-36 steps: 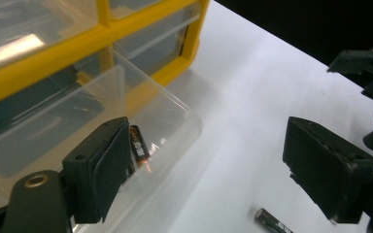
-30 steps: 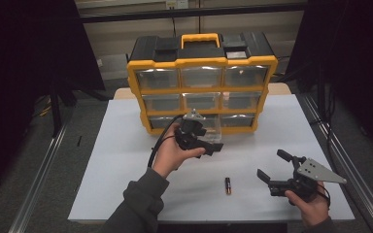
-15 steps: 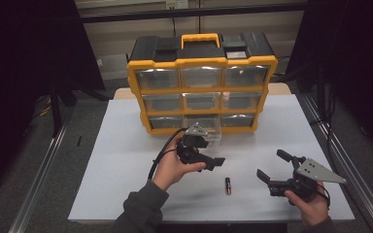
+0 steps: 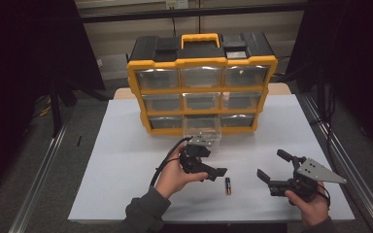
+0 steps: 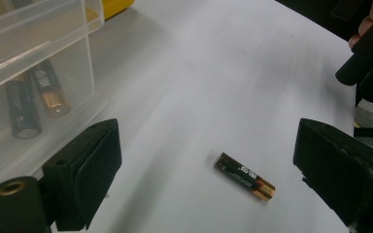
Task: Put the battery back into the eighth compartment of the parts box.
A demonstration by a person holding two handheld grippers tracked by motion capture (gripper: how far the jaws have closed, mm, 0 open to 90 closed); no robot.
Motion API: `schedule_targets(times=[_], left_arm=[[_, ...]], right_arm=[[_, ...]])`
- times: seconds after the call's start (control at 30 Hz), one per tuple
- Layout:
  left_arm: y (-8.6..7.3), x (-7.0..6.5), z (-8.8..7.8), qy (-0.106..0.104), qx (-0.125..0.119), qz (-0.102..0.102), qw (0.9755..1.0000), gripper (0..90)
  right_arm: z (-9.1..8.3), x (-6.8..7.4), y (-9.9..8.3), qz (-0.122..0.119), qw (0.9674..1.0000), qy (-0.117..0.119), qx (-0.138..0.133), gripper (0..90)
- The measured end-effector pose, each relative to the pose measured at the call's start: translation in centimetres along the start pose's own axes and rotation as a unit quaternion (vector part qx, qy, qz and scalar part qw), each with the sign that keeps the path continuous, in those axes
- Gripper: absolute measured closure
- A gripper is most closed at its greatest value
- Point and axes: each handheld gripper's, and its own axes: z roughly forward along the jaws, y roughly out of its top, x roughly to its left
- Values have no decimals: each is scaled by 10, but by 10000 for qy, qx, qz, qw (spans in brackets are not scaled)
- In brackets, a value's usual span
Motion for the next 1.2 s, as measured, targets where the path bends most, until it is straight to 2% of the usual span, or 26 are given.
schedule_targets(times=[0.03, 0.07, 0.13, 0.17, 0.23, 0.3, 0.37, 0.4, 0.43, 0.53, 0.6, 0.67, 0.7, 0.73, 0.8, 0.87, 0.9, 0.97, 1.2], left_arm=[[-1, -1, 2, -14, -40, 13, 10000, 102], [-2, -2, 2, 21, 77, 50, 10000, 100], [-5, -4, 5, -14, 52, -4, 10000, 101], [-6, -4, 7, -31, 24, 44, 10000, 101], [-8, -5, 8, -27, 144, 60, 9999, 102], [-11, -7, 11, -39, 120, -8, 9999, 109], [-13, -9, 12, 9, 159, 42, 9999, 109], [-14, -9, 14, -45, 121, 10, 9999, 108], [-14, -9, 14, -17, 209, 42, 9998, 109], [-18, -11, 18, -63, 168, 16, 9998, 108], [-19, -13, 20, -59, 195, 74, 9998, 111], [-20, -16, 21, 4, 207, 78, 9998, 133], [-21, -16, 24, -85, 147, 63, 9998, 147], [-20, -17, 23, 8, 262, 89, 9996, 155], [-22, -20, 26, -2, 220, 75, 9997, 199], [-23, -21, 28, 13, 318, 118, 9994, 224], [-24, -22, 31, -9, 270, 136, 9995, 229], [-25, -24, 33, -14, 345, 107, 9993, 272], [-28, -34, 46, 79, 677, 237, 9974, 343]], right_arm=[[0, 0, 0, -2, 10000, 5, 10, 21], [0, 0, 0, 16, 10000, -2, 8, 21], [0, 0, 0, 1, 10000, -2, -1, 21], [0, 0, 0, 4, 10000, -4, 2, 21], [-1, 0, 0, 4, 10000, -2, 0, 21], [-1, 0, 0, 22, 10000, -22, -7, 21], [-1, 0, 0, 15, 10000, -11, -2, 21], [-1, 0, 0, 15, 10000, -11, -2, 21], [-1, 0, 0, 23, 10000, -22, -10, 21], [-1, 0, 0, 19, 10000, -17, -2, 21], [0, 0, 0, -15, 10000, -10, -13, 21], [-1, 0, 1, 11, 10000, -25, -14, 21], [-1, 0, 1, 7, 10000, -6, -7, 22], [-1, 0, 1, 9, 10000, -4, -5, 22], [-1, 0, 1, 19, 10000, -7, -10, 22], [-1, 0, 1, 15, 10000, -5, -15, 22], [-1, 0, 1, 14, 10000, 0, -10, 22], [-1, 0, 1, 0, 10000, 3, -11, 22], [-1, 0, 1, -11, 10000, 20, -18, 23]])
